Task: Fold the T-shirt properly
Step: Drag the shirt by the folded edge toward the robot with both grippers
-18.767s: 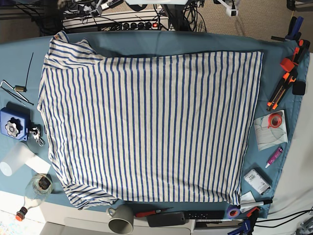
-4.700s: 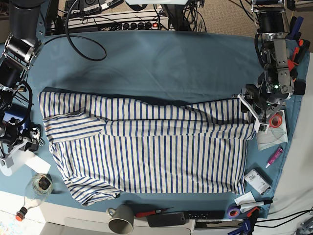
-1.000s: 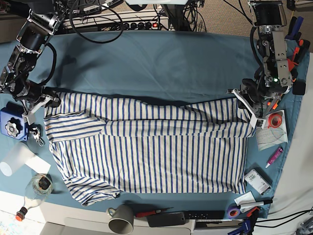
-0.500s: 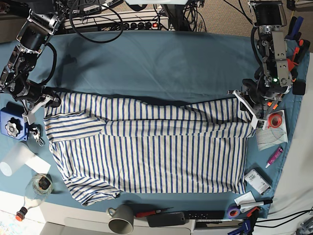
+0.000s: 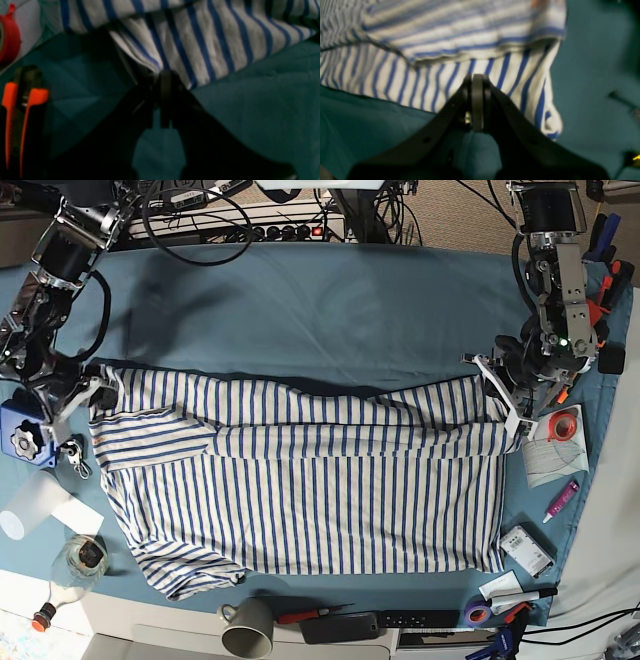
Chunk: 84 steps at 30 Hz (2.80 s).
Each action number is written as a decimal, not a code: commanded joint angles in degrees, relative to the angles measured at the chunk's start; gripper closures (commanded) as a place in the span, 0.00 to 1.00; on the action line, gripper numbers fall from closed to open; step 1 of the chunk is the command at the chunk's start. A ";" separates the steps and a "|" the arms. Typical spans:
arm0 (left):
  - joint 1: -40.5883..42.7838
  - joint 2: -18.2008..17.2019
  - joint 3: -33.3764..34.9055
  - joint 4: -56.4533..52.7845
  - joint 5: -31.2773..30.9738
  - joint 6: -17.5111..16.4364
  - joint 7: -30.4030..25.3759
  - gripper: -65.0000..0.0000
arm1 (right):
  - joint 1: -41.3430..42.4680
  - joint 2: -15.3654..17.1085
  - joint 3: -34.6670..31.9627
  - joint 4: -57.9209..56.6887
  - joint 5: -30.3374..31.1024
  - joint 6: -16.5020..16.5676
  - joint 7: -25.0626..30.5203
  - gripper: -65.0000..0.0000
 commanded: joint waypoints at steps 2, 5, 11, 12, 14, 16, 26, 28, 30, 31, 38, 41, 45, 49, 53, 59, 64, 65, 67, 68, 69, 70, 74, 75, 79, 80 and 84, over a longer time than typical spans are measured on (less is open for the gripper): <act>-0.76 -0.50 -0.17 1.64 -0.46 0.02 0.61 1.00 | -0.20 1.16 0.61 4.81 0.79 -0.92 -0.46 1.00; -0.55 -0.52 -0.20 2.51 -0.46 0.02 0.96 1.00 | -2.23 1.16 2.10 7.37 -1.38 -1.09 -0.59 1.00; 1.99 -0.63 -0.17 3.56 -2.84 -0.04 0.90 1.00 | -5.95 1.11 9.16 7.37 0.48 -1.05 -0.59 1.00; 2.05 -0.63 -0.20 3.56 -2.80 -0.07 0.59 1.00 | -5.90 1.14 10.47 7.37 0.42 -1.05 -0.55 1.00; 1.88 -0.63 -0.17 3.56 -2.82 -0.04 0.02 1.00 | -5.73 1.16 12.72 7.39 1.11 -0.68 -0.11 1.00; 1.70 -0.63 -0.17 3.56 -2.82 -0.04 -0.31 1.00 | -5.75 1.18 13.73 7.39 1.88 0.17 -0.20 1.00; 1.73 -0.66 -0.17 3.56 -2.84 -0.04 -0.33 1.00 | -5.46 1.16 13.57 6.36 -8.22 -1.42 9.25 0.62; 1.75 -0.63 -0.17 3.56 -2.84 -0.07 -0.81 1.00 | -4.85 1.16 13.55 4.72 -10.86 -2.43 10.23 0.62; 1.75 -0.63 -0.17 3.56 -3.50 -0.07 -1.33 1.00 | -4.24 1.16 13.46 2.62 -9.77 -2.36 10.16 0.62; 1.73 -0.63 -0.17 3.56 -3.56 -0.09 -1.36 1.00 | -3.85 1.18 13.05 1.44 -9.05 -2.32 10.16 0.62; 1.75 -0.63 -0.17 3.56 -3.67 -0.13 -1.33 1.00 | 0.96 1.14 5.27 -9.20 -12.74 -2.34 12.98 0.62; 1.75 -0.63 -0.17 3.56 -3.65 -0.13 -1.33 1.00 | 2.40 1.14 1.77 -13.16 -12.72 -2.89 13.09 0.62; 1.75 -0.63 -0.17 3.56 -3.67 -0.26 -1.36 1.00 | 2.47 1.09 -1.66 -16.39 -12.76 -5.25 14.03 0.62; 1.75 -0.63 -0.17 3.56 -3.65 -0.26 -1.33 1.00 | 2.51 1.01 -2.19 -16.81 -12.74 -5.62 12.70 0.68; 1.77 -0.63 -0.17 3.56 -3.63 -0.26 -1.31 1.00 | 2.49 1.03 -2.03 -16.79 -12.74 -5.57 9.62 1.00; 1.92 -0.63 -0.17 3.56 -3.63 -0.26 -0.52 1.00 | 2.47 1.33 -2.03 -15.72 -11.37 -5.07 8.00 1.00; 1.95 -0.63 -0.17 3.61 -3.65 -0.26 0.42 1.00 | 0.52 1.31 -2.03 -7.19 -7.91 -4.50 3.93 1.00; 1.95 -0.63 -0.17 3.63 -3.65 -0.26 0.79 1.00 | -0.26 1.31 -2.03 -4.59 -7.48 -4.68 3.37 1.00; 1.97 -0.63 -0.17 3.67 -3.65 -0.26 1.51 1.00 | -2.05 1.31 -2.03 0.83 -7.32 -6.36 2.19 1.00; 2.08 -0.66 -0.20 3.72 -3.63 -0.26 1.49 1.00 | -2.91 1.31 -2.03 3.45 -7.37 -7.08 1.62 1.00; 2.23 -0.63 -0.20 3.78 -3.65 -0.26 1.51 1.00 | -3.78 1.31 -2.03 5.79 -7.41 -7.50 1.20 1.00; 2.29 -0.63 -0.20 3.96 -3.67 -0.26 1.51 1.00 | -4.63 1.31 -2.03 7.67 -7.63 -7.54 1.14 1.00; 3.89 -0.72 -0.31 6.16 -3.61 -0.24 1.44 1.00 | -7.23 1.27 -1.66 9.84 -10.73 -7.69 1.18 1.00; 4.55 -0.94 -0.33 7.04 -3.52 -0.24 1.46 1.00 | -7.82 1.29 -1.18 9.84 -10.78 -7.93 1.22 1.00; 7.08 -1.29 -2.34 10.47 -3.21 -0.24 0.55 1.00 | -8.96 1.29 3.72 9.84 -10.62 -7.96 1.05 1.00; 7.67 -1.29 -3.28 10.91 -3.23 -0.26 0.13 1.00 | -8.96 1.29 5.55 9.84 -10.60 -7.96 0.85 1.00; 9.44 -1.81 -7.21 11.17 -3.69 -0.26 -0.15 1.00 | -8.96 1.31 13.29 9.84 -10.62 -6.01 -1.44 1.00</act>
